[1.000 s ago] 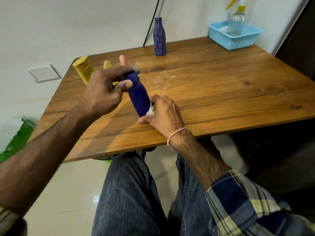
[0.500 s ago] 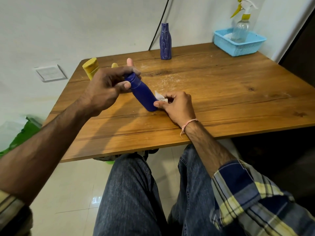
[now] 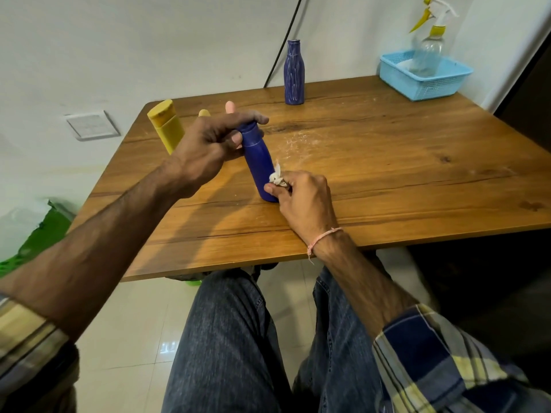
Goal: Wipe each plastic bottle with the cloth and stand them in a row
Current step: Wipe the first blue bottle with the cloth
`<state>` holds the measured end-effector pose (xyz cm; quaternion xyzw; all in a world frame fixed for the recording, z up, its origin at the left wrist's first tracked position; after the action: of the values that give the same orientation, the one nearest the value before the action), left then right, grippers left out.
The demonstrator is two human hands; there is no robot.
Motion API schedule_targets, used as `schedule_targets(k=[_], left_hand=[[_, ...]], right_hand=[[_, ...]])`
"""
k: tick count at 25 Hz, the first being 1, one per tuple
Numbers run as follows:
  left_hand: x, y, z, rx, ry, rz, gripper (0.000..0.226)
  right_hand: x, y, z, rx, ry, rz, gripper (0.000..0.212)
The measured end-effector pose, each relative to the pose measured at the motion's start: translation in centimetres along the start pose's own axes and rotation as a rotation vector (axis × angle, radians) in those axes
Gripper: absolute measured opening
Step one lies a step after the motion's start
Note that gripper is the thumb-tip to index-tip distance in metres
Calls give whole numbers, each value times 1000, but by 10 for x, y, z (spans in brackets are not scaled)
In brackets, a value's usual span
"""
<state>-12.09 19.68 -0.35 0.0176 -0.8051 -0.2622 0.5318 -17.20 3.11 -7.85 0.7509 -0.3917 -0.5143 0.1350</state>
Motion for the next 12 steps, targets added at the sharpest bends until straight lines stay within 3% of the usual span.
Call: schedule_targets(k=[3, 6, 10, 12], left_hand=[[2, -5, -2, -15, -3, 0, 45], [4, -11, -1, -28, -19, -46, 45], [2, -13, -3, -29, -12, -37, 46], [3, -13, -4, -39, -10, -62, 48]], right_hand=[[2, 2, 1, -76, -21, 83, 28], [-18, 17, -8, 45, 47, -35, 23], [-47, 28, -12, 126, 201, -87, 44], [-47, 28, -14, 175, 207, -48, 42]])
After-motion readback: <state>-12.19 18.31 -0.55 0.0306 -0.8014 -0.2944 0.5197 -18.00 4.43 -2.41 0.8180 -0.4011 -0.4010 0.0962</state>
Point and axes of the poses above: each hand's wrist, its own z-axis away from the middle knuckle, its own y-axis out of the back of the hand, x = y × z, the point moved 3 cm from there along -z, towards the middle knuckle, and after that the axes turned 5 degrees about x, right-handed, at the moved point
